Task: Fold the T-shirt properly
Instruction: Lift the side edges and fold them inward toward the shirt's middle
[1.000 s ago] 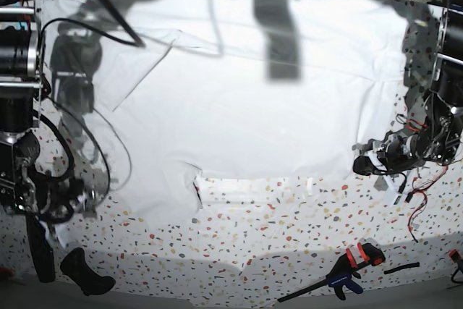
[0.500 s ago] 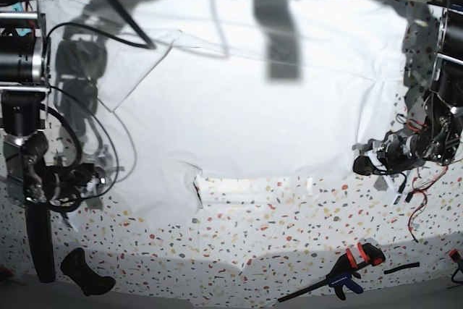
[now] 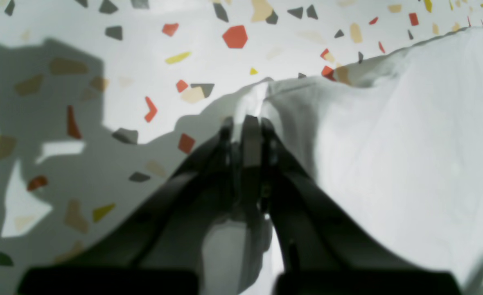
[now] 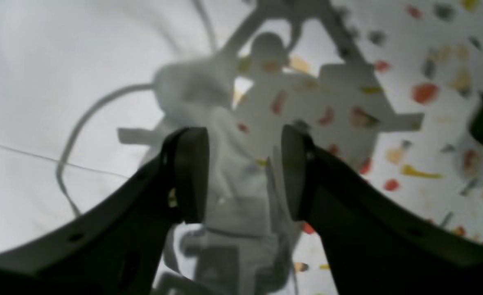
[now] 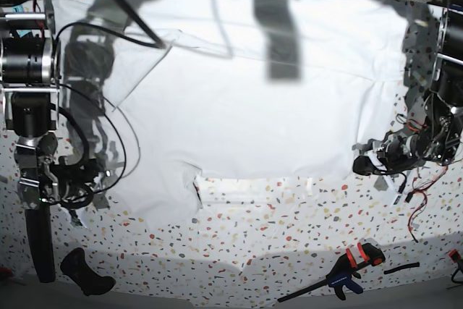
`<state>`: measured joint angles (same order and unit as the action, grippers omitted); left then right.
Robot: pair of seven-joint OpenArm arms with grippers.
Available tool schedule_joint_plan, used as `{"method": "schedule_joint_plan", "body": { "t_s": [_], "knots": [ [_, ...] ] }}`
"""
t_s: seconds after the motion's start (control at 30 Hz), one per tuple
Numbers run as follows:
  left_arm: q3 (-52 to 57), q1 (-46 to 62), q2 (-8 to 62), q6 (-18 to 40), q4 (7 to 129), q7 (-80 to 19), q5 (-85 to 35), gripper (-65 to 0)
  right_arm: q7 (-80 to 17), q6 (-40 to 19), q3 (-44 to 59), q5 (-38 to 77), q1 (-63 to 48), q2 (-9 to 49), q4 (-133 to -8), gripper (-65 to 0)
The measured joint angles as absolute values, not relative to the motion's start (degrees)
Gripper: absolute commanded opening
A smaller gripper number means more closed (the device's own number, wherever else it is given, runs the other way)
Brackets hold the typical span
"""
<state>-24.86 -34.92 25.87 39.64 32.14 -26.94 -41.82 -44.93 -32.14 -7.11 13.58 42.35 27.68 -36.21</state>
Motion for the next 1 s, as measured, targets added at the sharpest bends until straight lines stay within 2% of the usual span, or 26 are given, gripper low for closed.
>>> {"method": "schedule_joint_plan", "body": {
  "t_s": [0.37, 0.43, 0.5, 0.57, 0.6, 0.73, 0.8, 1.0],
  "knots": [
    [-24.86, -34.92, 25.87, 39.64, 32.14, -26.89, -41.82, -65.0, -42.35, -33.52, -7.11, 13.63, 38.81, 26.68, -36.25, -37.0],
    [-24.86, -34.89, 25.87, 39.64, 32.14, -26.87, -41.85, -65.0, -42.19, -33.54, -7.11, 13.67, 38.76, 26.94, -36.25, -42.2],
    [-24.86, -34.89, 25.87, 39.64, 32.14, -26.87, -41.85, -65.0, -41.95, -33.74, -7.11, 13.76, 38.76, 26.96, -36.25, -51.2],
    [-24.86, -34.89, 25.87, 39.64, 32.14, -26.89, -41.82, -65.0, -40.60, -33.93, -7.11, 13.80, 38.74, 26.92, -36.25, -63.0],
    [-24.86, -34.92, 25.87, 39.64, 32.14, -26.85, -41.36, -65.0, -39.57, -33.89, -7.11, 13.56, 38.74, 26.85, -36.25, -65.0],
    [-24.86, -34.94, 25.74, 37.50, 32.14, -24.05, -37.76, -65.0, -32.80, -33.91, -7.11, 13.15, 38.94, 26.85, -36.07, -65.0],
    [-24.14, -34.98, 24.93, 34.37, 32.23, -22.35, -34.96, -65.0, -32.21, -33.82, -7.11, 13.13, 40.07, 26.70, -36.03, -65.0],
    [-21.08, -36.14, 23.51, 33.10, 32.08, -22.70, -32.93, -65.0, -31.99, -33.67, -7.11, 13.39, 44.86, 27.05, -36.03, -65.0]
  ]
}}
